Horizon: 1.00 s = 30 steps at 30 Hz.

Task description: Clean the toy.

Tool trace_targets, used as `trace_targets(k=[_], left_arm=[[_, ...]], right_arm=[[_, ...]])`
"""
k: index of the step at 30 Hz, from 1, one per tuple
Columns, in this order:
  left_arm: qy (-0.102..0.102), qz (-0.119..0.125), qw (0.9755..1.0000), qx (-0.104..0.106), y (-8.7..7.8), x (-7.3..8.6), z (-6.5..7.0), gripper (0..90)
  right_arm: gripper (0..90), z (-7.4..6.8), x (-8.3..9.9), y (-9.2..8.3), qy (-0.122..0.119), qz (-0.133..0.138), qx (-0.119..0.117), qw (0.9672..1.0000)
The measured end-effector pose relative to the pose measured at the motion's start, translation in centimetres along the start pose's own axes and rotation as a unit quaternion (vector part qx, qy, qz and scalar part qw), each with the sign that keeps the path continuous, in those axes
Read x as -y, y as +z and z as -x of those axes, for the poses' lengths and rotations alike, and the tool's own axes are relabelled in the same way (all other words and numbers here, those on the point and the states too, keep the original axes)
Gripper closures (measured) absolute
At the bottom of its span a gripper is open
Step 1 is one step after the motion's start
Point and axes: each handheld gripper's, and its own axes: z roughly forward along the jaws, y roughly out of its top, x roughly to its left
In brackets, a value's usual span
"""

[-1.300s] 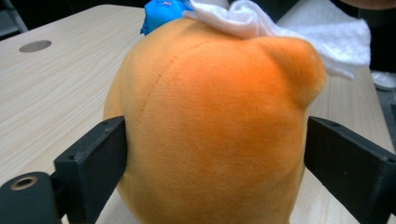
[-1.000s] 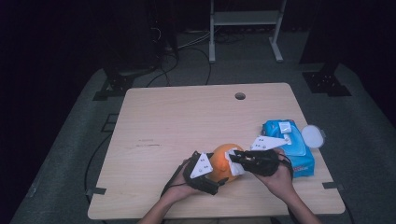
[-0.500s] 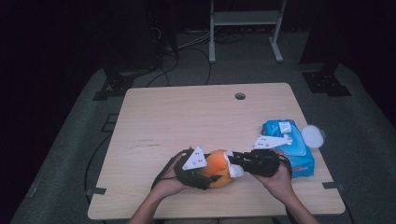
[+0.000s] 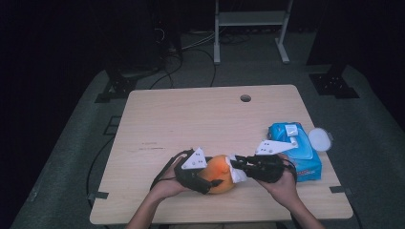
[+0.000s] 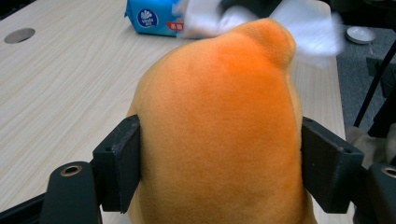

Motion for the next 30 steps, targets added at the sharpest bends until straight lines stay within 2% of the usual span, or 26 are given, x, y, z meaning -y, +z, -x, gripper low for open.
trace_targets(k=[2,3,4,5,6,7,9,12,14,17,18,19,20,25,27,30], left_arm=[[0.002,0.006,1.0000,-0.001,0.3,-0.1,0.2,24.2],[0.006,0.004,1.0000,0.000,0.3,-0.1,0.2,24.2],[0.008,0.007,0.9999,-0.002,0.6,-0.3,0.4,24.2],[0.008,0.007,0.9999,-0.002,0.6,-0.3,0.4,23.9],[0.010,0.008,0.9999,-0.003,0.7,-0.4,0.4,23.9],[0.014,0.009,0.9998,-0.014,0.7,-0.3,0.5,21.0],[0.009,0.016,0.9997,-0.019,0.8,-0.2,0.4,18.7],[-0.004,0.047,0.9986,-0.025,0.9,-0.1,0.3,12.0],[0.005,0.064,0.9976,-0.028,1.0,-0.1,0.5,10.0],[0.010,0.071,0.9970,-0.032,1.1,0.0,0.5,9.8],[0.009,0.076,0.9965,-0.034,1.1,0.1,0.4,9.7],[0.006,0.080,0.9962,-0.036,1.1,0.2,0.4,9.7],[0.004,0.086,0.9956,-0.036,1.1,0.5,0.3,9.4],[0.004,0.089,0.9951,-0.042,1.7,1.1,0.4,8.1],[0.009,0.085,0.9952,-0.049,2.2,1.4,0.5,5.3],[0.015,0.089,0.9939,-0.063,2.9,1.6,0.9,3.8]], right_arm=[[76.7,-0.3,-0.4,-0.3,-0.007,0.010,-0.007,0.9999],[76.6,-0.9,-0.7,-0.4,-0.017,0.016,-0.010,0.9997],[76.6,-2.0,-1.2,-0.4,-0.037,0.021,-0.018,0.9989],[76.6,-2.0,-1.2,-0.4,-0.037,0.021,-0.018,0.9989],[76.6,-2.5,-1.3,-0.1,-0.051,0.016,-0.014,0.9985],[76.6,-3.0,-1.1,0.6,-0.077,-0.001,0.010,0.9970],[76.6,-2.8,-0.9,0.8,-0.080,-0.005,0.017,0.9966],[76.7,-1.2,-0.5,0.6,-0.053,-0.003,0.029,0.9981],[76.6,-0.7,-0.3,0.4,-0.046,-0.001,0.037,0.9982],[76.6,-0.2,-0.2,0.3,-0.032,0.001,0.039,0.9987],[76.5,0.4,0.0,0.2,-0.021,0.005,0.039,0.9990],[76.5,0.4,0.0,0.2,-0.021,0.005,0.039,0.9990],[76.5,0.8,0.1,0.1,-0.012,0.006,0.049,0.9987],[76.5,1.8,0.4,-0.2,0.009,0.011,0.052,0.9985],[76.4,2.1,0.4,-0.2,0.020,0.012,0.054,0.9983],[76.4,2.2,0.5,-0.2,0.025,0.012,0.055,0.9981]])
